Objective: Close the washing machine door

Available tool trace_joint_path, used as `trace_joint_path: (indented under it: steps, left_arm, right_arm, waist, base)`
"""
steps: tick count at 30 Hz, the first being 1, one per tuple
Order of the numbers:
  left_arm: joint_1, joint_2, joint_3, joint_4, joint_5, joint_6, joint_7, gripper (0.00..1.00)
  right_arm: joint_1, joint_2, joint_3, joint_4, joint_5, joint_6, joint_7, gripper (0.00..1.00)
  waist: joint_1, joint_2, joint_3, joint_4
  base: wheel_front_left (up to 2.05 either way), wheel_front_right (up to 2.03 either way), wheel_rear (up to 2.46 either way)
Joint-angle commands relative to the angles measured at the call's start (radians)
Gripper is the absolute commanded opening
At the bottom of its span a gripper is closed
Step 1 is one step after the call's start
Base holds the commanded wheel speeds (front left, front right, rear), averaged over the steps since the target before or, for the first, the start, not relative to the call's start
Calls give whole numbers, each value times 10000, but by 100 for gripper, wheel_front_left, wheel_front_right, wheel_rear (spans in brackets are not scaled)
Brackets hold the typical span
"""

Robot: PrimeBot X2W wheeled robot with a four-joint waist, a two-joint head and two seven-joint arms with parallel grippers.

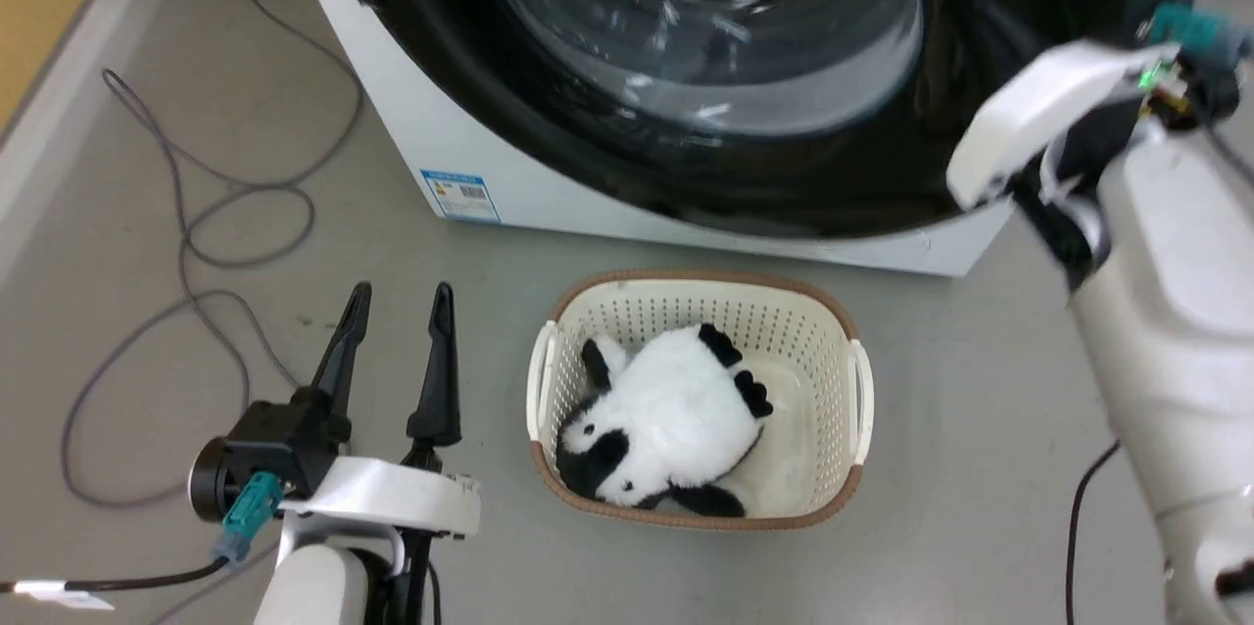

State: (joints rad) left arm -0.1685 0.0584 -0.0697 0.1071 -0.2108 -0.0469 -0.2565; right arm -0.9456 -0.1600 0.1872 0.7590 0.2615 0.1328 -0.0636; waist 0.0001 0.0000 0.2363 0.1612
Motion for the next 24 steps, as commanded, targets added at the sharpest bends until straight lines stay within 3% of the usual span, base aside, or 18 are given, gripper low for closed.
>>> trace_joint_path:
  steps: [1,16,24]
  left_arm:
    - [-221,-35,33,-37,66,-63,-53,100]
    - [-483,-79,-54,-15,-93,-4,-53,100]
    - [-492,-80,-48,19,-127,61,-53,100]
  right_arm:
    - [-579,-199,-39,269,38,-21,-78,0]
    - [-2403,-613,-299,2311,-381,-21,-1152,0]
    - [-2531,-364,-136,2802,-392,-21,-1543,0]
  waist:
    - [-1,0,248,-27]
    - [-1,0,681,-63]
    - [-1,0,530,-275]
  base:
    - [0,0,0]
    - [0,0,0]
    - [0,0,0]
